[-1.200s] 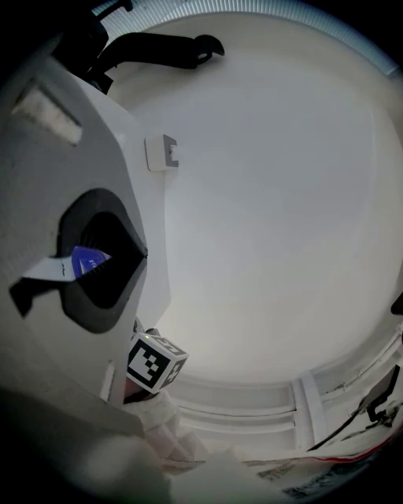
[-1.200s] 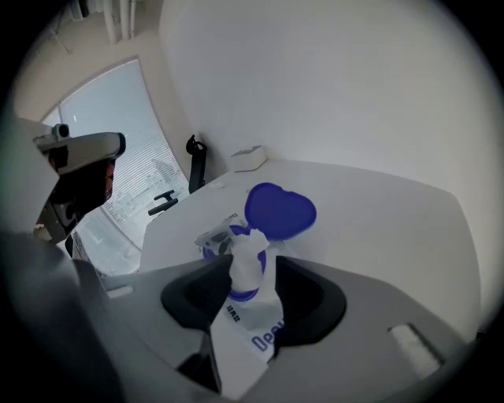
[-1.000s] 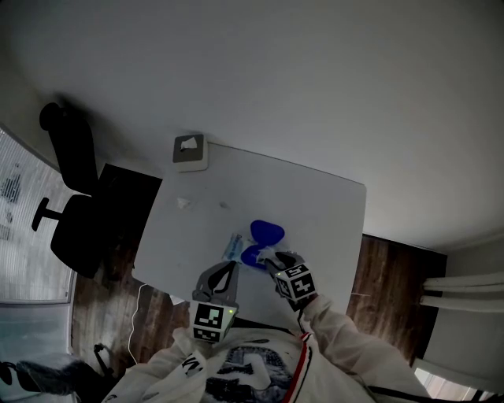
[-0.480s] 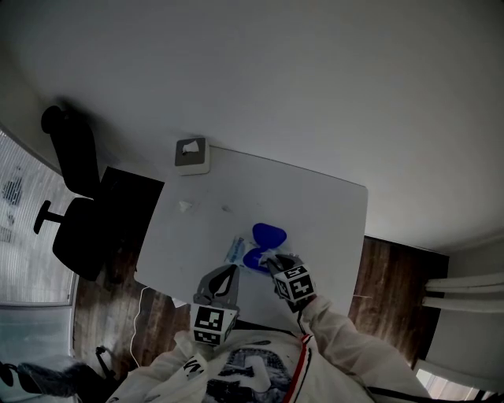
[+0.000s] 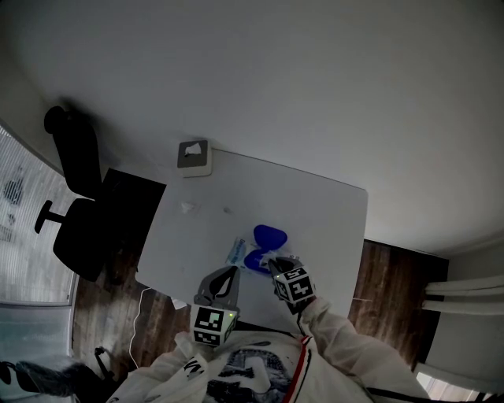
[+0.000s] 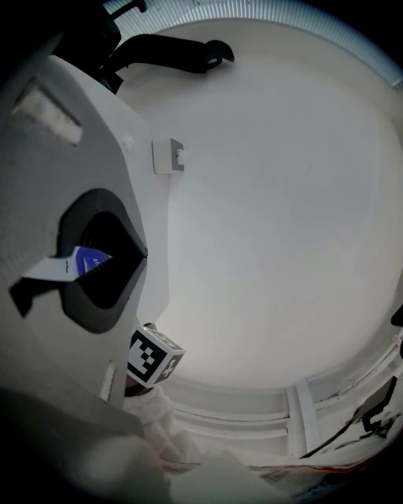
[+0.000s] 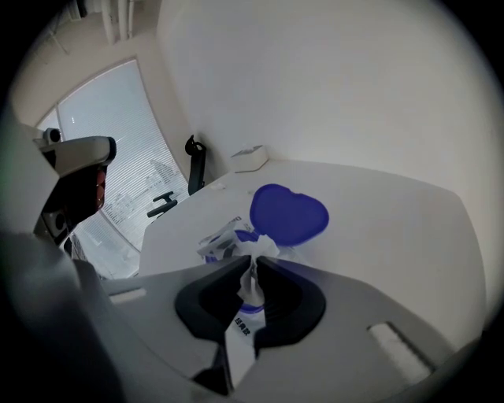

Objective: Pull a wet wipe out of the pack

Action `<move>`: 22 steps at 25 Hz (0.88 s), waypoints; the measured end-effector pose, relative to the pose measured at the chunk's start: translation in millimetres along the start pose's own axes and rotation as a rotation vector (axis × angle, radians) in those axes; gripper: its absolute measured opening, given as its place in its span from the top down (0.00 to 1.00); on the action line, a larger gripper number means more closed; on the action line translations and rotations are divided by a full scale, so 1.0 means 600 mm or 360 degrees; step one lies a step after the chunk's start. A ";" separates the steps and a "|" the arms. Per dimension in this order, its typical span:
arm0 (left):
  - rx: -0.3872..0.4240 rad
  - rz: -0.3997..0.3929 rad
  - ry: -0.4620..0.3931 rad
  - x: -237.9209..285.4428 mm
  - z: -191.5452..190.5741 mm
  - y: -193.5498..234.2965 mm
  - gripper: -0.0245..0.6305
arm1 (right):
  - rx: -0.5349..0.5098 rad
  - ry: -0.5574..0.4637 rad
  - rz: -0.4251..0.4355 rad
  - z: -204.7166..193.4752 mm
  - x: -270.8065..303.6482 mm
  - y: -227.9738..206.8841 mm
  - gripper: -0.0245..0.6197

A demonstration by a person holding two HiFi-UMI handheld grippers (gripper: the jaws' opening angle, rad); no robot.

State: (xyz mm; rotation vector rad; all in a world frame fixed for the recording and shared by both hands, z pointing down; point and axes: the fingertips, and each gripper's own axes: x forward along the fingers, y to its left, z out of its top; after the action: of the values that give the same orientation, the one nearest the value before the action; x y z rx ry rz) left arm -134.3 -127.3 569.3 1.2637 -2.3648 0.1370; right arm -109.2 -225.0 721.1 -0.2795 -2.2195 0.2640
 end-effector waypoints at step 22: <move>0.0033 -0.0022 -0.0001 -0.012 0.000 -0.010 0.96 | 0.0045 -0.0144 -0.0013 0.024 -0.042 0.017 0.95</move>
State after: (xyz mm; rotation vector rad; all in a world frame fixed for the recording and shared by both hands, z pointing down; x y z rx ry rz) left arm -125.9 -125.5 565.3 1.2897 -2.3603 0.1573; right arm -104.3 -224.0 690.7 -0.2477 -2.3036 0.3090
